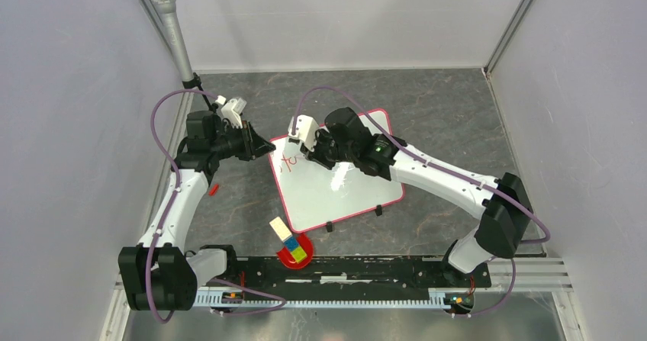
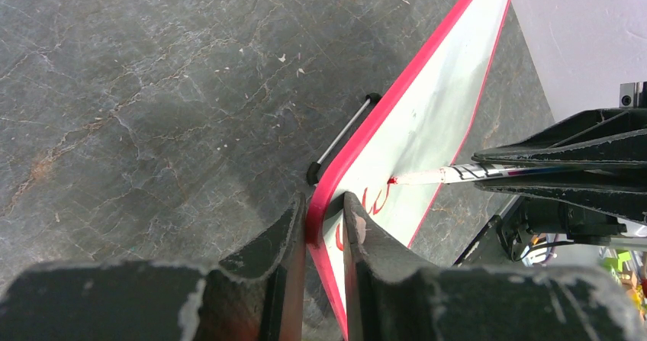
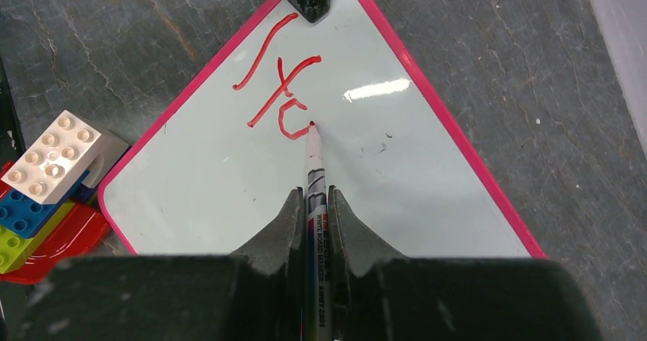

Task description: Write a sentence on the whiteboard

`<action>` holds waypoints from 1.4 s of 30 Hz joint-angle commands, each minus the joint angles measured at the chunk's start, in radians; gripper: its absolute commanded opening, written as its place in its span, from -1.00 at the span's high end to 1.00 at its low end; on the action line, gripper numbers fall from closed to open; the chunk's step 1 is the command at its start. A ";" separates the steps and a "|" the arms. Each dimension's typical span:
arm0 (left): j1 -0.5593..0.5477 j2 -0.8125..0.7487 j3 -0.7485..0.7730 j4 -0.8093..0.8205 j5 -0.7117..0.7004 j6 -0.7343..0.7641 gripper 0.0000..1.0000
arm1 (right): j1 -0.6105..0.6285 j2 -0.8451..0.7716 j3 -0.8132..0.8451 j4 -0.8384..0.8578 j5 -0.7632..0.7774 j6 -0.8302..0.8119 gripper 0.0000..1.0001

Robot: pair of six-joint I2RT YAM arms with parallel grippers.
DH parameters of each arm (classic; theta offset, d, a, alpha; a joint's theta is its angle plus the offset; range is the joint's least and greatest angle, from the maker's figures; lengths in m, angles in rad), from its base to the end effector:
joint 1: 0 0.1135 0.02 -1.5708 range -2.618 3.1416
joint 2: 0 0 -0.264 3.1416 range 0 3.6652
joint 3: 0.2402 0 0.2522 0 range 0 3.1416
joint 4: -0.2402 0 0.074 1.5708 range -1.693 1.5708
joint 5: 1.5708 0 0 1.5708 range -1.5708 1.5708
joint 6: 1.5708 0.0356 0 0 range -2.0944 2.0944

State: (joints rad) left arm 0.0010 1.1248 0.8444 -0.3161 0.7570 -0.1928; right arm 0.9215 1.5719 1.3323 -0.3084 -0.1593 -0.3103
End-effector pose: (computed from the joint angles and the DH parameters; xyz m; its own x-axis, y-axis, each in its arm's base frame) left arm 0.2408 -0.0242 0.2854 -0.6601 -0.1399 -0.7381 0.4493 0.7139 -0.5371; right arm 0.2166 0.2947 0.3208 -0.0348 -0.5445 -0.8380 -0.9230 0.3391 -0.1819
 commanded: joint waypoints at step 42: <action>-0.002 -0.024 0.004 -0.017 -0.007 0.052 0.86 | -0.012 -0.002 0.008 0.004 -0.002 -0.022 1.00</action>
State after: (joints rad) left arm 0.0006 1.1202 0.8444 -0.3195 0.7540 -0.1925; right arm 0.9131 1.5543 1.3289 -0.3161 -0.1783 -0.3134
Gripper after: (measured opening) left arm 0.273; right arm 0.157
